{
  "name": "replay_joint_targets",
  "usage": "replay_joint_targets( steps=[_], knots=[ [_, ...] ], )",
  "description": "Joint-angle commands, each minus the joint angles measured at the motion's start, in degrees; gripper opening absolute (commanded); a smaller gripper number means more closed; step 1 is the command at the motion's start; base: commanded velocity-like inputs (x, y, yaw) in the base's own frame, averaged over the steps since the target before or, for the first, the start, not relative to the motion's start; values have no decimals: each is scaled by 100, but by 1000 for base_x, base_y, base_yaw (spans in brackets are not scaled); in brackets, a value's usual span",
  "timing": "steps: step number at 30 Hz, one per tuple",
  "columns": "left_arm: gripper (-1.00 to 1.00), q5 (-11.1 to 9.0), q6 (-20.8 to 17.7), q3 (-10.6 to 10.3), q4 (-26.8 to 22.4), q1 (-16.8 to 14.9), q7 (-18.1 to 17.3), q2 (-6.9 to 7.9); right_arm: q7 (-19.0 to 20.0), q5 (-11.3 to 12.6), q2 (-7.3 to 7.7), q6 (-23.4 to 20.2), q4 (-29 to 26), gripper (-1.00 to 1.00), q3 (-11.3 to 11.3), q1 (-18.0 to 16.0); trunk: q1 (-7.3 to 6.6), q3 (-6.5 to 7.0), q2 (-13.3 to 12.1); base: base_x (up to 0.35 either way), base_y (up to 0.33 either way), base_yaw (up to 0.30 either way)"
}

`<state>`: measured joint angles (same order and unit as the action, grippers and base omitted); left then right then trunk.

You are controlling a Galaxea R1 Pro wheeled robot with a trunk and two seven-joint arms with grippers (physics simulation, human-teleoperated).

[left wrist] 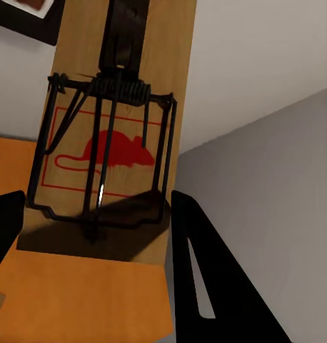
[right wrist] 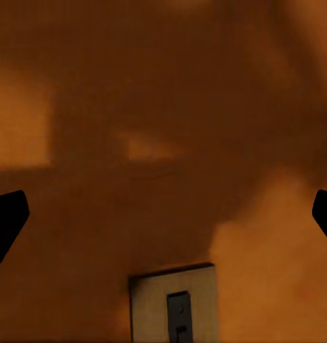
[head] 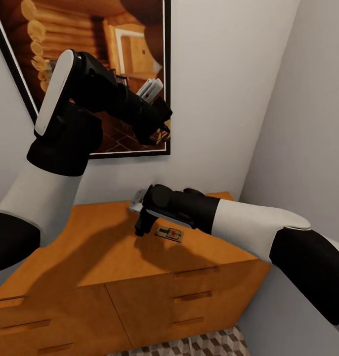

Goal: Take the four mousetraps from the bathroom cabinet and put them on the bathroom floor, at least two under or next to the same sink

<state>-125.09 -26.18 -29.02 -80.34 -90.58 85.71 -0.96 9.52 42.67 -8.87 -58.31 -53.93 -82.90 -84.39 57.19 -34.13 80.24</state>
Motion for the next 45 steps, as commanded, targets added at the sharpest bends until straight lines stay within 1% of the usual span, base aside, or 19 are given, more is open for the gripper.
replay_joint_targets(
  steps=[1,4,10,12,14,15,17,19,28,36,37,39,41,44,45],
  knots=[
    [-100,-16,-65,2,-1,-6,33,-1,59,-54,-4,-13,-60,100,-122,-4,0,-6,4,0,0,0],
    [-100,-14,-58,8,-17,-4,28,-7,59,-50,-4,-13,-88,100,-199,3,0,-6,4,0,0,0],
    [-100,-8,-43,13,-17,17,25,2,59,-56,-1,-14,-99,100,-241,39,0,-6,4,0,0,0],
    [-100,-7,-40,12,-15,23,25,5,59,-56,2,-14,-99,100,-297,47,0,-6,4,0,0,0],
    [-100,-7,-37,11,-11,30,25,4,59,-57,8,-14,-110,100,-429,51,0,-6,4,0,0,0],
    [-100,-7,-37,11,-10,32,25,3,59,-57,11,-14,-117,100,-461,52,0,-6,4,0,0,0],
    [-100,-7,-31,11,-9,44,25,0,59,-57,53,-12,-181,100,-545,54,0,-6,4,0,0,0],
    [-100,-7,-29,10,-8,47,29,0,59,-57,78,-12,-227,100,-570,54,0,-6,4,0,0,0],
    [-100,-8,-27,7,-8,57,41,6,59,-56,97,-5,-254,100,-586,54,0,-6,4,0,0,0],
    [-100,-15,-36,2,16,58,25,-22,59,-57,141,-13,-318,100,-530,43,0,-6,4,0,0,0],
    [-100,-15,-36,2,18,58,25,-23,61,-57,231,-14,-348,100,-526,27,0,-6,4,0,0,0],
    [-100,-15,-36,2,18,58,25,-20,78,-57,268,-14,-352,100,-526,22,0,-6,4,0,0,0],
    [-100,-15,-36,2,14,58,25,-19,175,-57,294,-14,-353,100,-525,21,0,-6,4,0,0,0],
    [-100,-15,-31,2,14,58,30,-31,522,-63,381,-14,-350,100,-528,20,0,-6,4,0,0,0],
    [-100,-15,-30,-2,16,62,31,-30,572,-64,392,-14,-349,100,-530,20,0,-6,4,0,0,0]
  ],
)
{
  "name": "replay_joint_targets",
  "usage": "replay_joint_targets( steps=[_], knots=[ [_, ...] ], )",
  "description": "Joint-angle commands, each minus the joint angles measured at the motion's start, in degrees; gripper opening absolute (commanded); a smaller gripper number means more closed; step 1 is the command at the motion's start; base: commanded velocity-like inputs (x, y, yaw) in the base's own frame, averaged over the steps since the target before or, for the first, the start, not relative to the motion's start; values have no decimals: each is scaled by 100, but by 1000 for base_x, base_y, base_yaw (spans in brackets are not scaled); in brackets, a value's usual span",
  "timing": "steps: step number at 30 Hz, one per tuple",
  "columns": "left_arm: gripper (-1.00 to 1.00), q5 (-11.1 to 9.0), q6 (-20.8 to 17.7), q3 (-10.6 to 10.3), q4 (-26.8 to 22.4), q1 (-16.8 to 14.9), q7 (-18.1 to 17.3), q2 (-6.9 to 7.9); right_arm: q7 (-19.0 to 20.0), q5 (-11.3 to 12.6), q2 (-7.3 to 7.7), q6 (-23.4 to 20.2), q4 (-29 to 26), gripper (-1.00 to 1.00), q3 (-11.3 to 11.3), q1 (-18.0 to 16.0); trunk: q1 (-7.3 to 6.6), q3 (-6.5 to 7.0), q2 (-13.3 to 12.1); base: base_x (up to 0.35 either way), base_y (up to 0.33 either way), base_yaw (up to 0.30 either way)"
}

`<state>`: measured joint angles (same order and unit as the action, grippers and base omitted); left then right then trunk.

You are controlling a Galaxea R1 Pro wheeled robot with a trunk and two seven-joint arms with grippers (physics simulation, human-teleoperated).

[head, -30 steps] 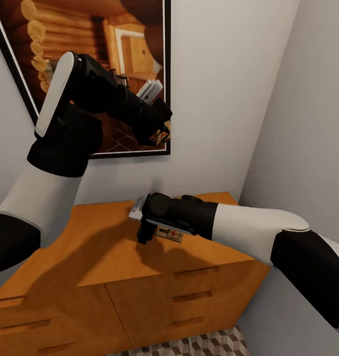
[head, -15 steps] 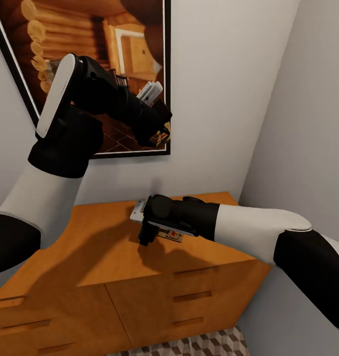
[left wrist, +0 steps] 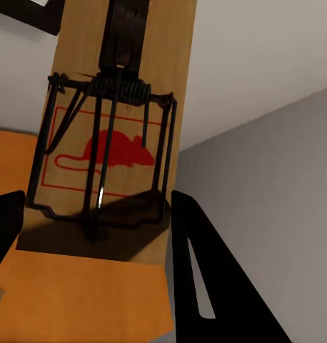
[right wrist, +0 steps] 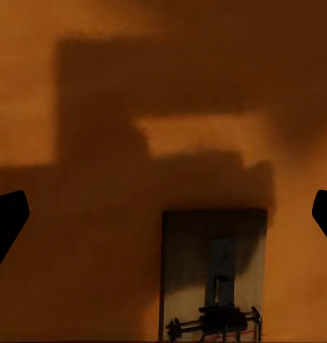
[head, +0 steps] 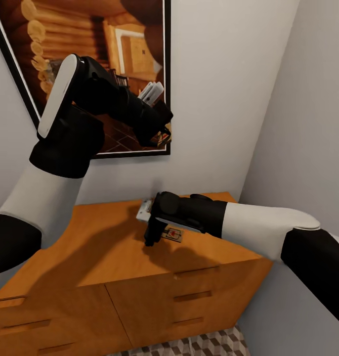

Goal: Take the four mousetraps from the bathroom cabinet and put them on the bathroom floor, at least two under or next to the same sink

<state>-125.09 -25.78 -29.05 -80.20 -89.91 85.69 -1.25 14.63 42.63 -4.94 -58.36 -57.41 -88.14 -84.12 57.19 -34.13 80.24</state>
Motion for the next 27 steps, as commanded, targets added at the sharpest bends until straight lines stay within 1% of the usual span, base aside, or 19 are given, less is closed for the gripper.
replay_joint_targets(
  steps=[1,7,20,27],
  knots=[
    [-100,-14,-69,-19,3,-3,31,6,105,-61,9,-8,0,100,-8,-8,0,-6,4,-19,0,0],
    [-100,-13,-75,-70,6,-1,27,29,151,-62,10,-8,3,100,-18,-8,0,-6,4,-191,0,0],
    [-100,-15,-78,-89,15,0,27,28,150,-86,36,-9,24,100,-37,-8,0,-6,4,-13,-3,0],
    [-100,-15,-85,-92,21,0,26,37,151,-88,39,-8,21,100,-39,-8,0,-6,4,15,-182,0]
  ],
)
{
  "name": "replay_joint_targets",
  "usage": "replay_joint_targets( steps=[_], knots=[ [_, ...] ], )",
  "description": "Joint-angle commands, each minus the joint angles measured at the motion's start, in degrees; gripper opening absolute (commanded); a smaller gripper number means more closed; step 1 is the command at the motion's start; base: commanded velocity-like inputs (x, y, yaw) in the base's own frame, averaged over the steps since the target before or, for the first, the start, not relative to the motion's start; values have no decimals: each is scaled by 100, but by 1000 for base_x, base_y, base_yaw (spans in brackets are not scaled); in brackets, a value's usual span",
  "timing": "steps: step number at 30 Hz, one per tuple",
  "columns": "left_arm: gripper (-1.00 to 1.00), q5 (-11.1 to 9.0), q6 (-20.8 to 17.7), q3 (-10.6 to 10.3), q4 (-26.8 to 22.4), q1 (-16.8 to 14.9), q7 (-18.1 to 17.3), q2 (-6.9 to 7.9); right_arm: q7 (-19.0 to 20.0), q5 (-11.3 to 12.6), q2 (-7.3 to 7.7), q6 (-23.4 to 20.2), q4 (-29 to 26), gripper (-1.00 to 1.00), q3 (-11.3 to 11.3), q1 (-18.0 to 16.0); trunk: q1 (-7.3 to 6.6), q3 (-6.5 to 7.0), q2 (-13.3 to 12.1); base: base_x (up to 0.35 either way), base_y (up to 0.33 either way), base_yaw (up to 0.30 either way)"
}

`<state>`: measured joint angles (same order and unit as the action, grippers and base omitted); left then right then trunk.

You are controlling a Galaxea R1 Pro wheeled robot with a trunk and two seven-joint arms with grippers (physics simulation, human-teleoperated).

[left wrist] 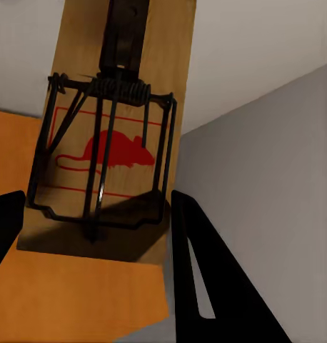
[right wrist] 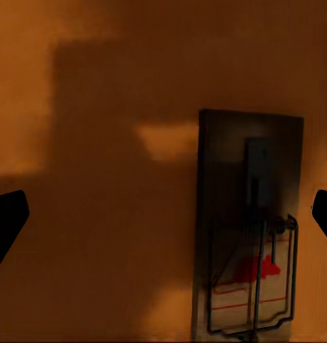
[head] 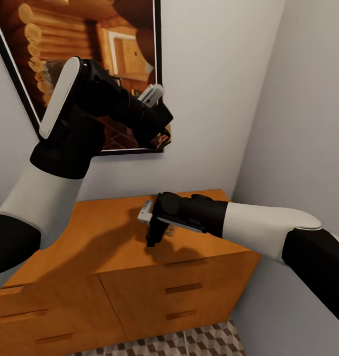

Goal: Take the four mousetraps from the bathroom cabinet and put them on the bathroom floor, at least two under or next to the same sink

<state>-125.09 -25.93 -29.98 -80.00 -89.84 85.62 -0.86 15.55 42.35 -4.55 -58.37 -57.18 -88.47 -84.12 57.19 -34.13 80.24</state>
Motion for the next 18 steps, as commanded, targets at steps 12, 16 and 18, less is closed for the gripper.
replay_joint_targets(
  steps=[12,16,18],
  knots=[
    [-100,-15,-70,1,2,-7,33,-14,62,-43,196,6,16,100,-38,-8,0,-6,4,1,-17,0],
    [-100,-15,-70,0,2,-7,34,-18,62,-42,251,16,28,100,-39,-8,0,-6,4,0,0,0],
    [-100,-15,-70,0,2,-7,34,-27,66,-39,268,21,25,100,-36,-8,0,-6,4,0,0,0]
  ],
)
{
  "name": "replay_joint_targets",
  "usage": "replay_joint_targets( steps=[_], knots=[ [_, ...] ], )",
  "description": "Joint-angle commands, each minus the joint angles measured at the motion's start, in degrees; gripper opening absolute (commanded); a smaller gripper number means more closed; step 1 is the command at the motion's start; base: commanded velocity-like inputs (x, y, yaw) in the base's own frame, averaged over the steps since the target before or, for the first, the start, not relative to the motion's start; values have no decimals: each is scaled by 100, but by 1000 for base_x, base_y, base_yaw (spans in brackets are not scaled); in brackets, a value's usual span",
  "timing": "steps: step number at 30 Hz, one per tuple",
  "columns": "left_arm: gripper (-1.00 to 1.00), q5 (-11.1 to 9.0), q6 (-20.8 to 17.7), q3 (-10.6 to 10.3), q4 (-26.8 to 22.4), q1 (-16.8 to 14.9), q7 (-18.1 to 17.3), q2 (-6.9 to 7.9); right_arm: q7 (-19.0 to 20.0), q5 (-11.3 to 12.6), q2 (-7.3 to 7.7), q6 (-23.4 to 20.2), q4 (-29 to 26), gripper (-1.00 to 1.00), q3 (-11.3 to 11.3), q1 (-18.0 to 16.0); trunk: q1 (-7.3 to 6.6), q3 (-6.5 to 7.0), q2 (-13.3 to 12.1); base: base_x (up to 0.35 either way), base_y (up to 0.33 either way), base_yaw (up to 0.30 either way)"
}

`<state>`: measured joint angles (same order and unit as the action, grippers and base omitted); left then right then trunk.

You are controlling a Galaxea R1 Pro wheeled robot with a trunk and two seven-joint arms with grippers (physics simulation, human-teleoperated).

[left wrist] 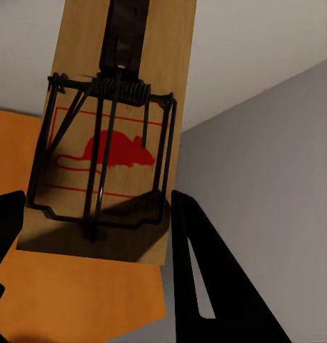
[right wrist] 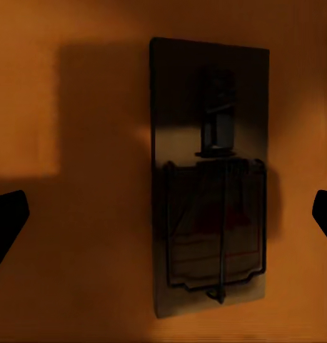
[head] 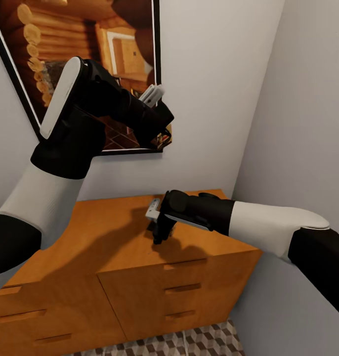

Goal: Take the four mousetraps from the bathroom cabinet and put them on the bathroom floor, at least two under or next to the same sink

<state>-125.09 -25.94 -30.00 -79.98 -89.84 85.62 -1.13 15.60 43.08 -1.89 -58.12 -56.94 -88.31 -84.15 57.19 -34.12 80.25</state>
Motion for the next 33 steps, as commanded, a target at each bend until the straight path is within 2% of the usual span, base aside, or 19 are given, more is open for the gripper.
replay_joint_targets(
  steps=[1,14,21,25,27,30,33],
  knots=[
    [-100,-15,-69,0,0,-7,32,-2,62,-111,6,-3,3,100,-51,-5,1,-7,3,0,0,0],
    [-100,-15,-69,-6,0,-7,33,-21,116,-108,101,59,32,100,-16,-5,1,-7,3,0,0,0],
    [-100,-15,-69,-6,0,-7,34,-27,902,-181,194,121,227,100,-2,-4,1,-7,3,0,0,0],
    [-100,-15,-69,-18,0,-7,34,-28,1051,-201,209,139,342,100,5,-5,1,-7,3,0,0,0],
    [-100,-14,-69,-95,0,-7,33,-28,1072,-205,209,143,359,100,6,-2,1,-7,3,0,0,0],
    [-100,-3,-64,-409,0,-7,27,-28,1094,-206,207,150,373,100,6,0,1,-7,3,0,0,0],
    [-100,1,-61,-520,0,-7,26,-28,1100,-210,207,152,376,100,7,-1,1,-7,3,0,0,0]
  ],
)
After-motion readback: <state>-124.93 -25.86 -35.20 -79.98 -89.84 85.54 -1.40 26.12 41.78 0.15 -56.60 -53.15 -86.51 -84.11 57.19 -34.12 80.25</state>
